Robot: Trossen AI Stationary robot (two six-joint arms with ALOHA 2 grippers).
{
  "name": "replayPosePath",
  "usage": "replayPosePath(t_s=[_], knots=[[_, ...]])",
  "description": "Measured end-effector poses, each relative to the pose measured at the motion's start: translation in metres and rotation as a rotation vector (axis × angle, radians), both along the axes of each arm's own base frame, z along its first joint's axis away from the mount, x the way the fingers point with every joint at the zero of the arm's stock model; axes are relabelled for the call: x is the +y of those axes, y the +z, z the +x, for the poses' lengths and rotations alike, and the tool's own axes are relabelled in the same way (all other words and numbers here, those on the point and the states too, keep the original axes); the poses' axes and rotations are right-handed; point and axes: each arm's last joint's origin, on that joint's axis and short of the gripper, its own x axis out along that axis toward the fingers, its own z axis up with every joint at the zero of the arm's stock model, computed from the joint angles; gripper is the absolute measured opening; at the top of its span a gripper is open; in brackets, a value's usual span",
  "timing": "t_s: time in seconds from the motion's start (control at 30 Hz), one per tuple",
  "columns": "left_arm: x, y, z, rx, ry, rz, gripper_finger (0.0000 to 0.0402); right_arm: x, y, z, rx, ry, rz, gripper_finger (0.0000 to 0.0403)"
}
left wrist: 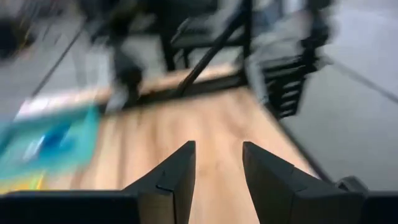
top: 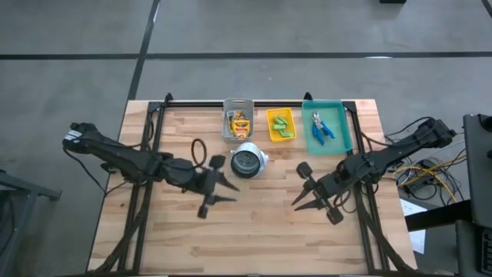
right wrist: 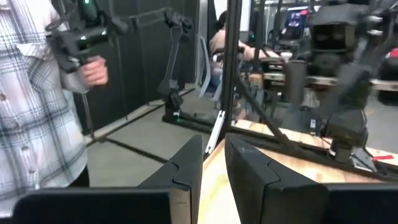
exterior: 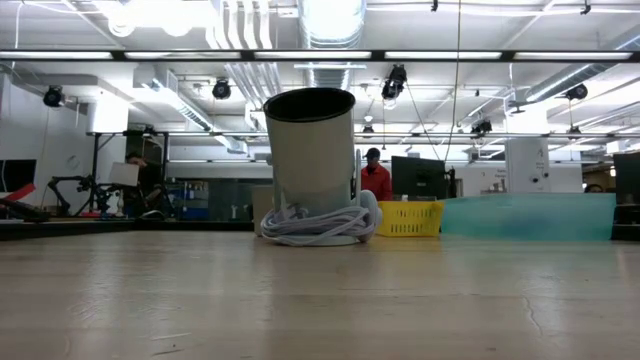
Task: Pick & Place School Supplies
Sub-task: Return to Home Position
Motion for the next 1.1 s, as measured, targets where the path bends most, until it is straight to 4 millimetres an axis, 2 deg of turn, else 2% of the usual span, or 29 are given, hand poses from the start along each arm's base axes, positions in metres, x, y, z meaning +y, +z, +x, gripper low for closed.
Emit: replayPosePath(t_s=[0.13, 0.23, 0.33, 0.4, 0.5, 0.7, 0.97, 1.1], knots=[[-0.003, -0.011, 0.000, -0.185, -0.159, 0.047, 0.0138, -0.002, -0.021, 0.010, -0.007, -0.025, 0.011, 0.0068], [0.004, -0.023, -0.011, -0.216, -0.158, 0.058, 0.0138, -0.008, -0.042, 0.010, -0.002, -0.048, 0.047, 0.0068], [0.014, -0.040, -0.026, -0.197, -0.131, 0.055, 0.0138, -0.016, -0.056, -0.003, -0.015, -0.060, 0.107, 0.0068], [0.022, -0.042, -0.039, -0.244, -0.114, 0.055, 0.0138, -0.022, -0.060, -0.015, -0.028, -0.064, 0.138, 0.0068], [0.034, -0.042, -0.062, -0.320, -0.090, 0.073, 0.0138, -0.033, -0.060, -0.038, -0.070, -0.072, 0.181, 0.0068], [0.049, -0.056, -0.101, -0.386, -0.059, 0.042, 0.0138, -0.050, -0.063, -0.080, -0.121, -0.124, 0.271, 0.0068], [0.056, -0.065, -0.130, -0.498, -0.052, 0.109, 0.0138, -0.066, -0.056, -0.123, -0.285, -0.148, 0.241, 0.0068], [0.058, -0.074, -0.139, -0.526, -0.048, 0.127, 0.0138, -0.075, -0.052, -0.144, -0.252, -0.196, 0.284, 0.0068]])
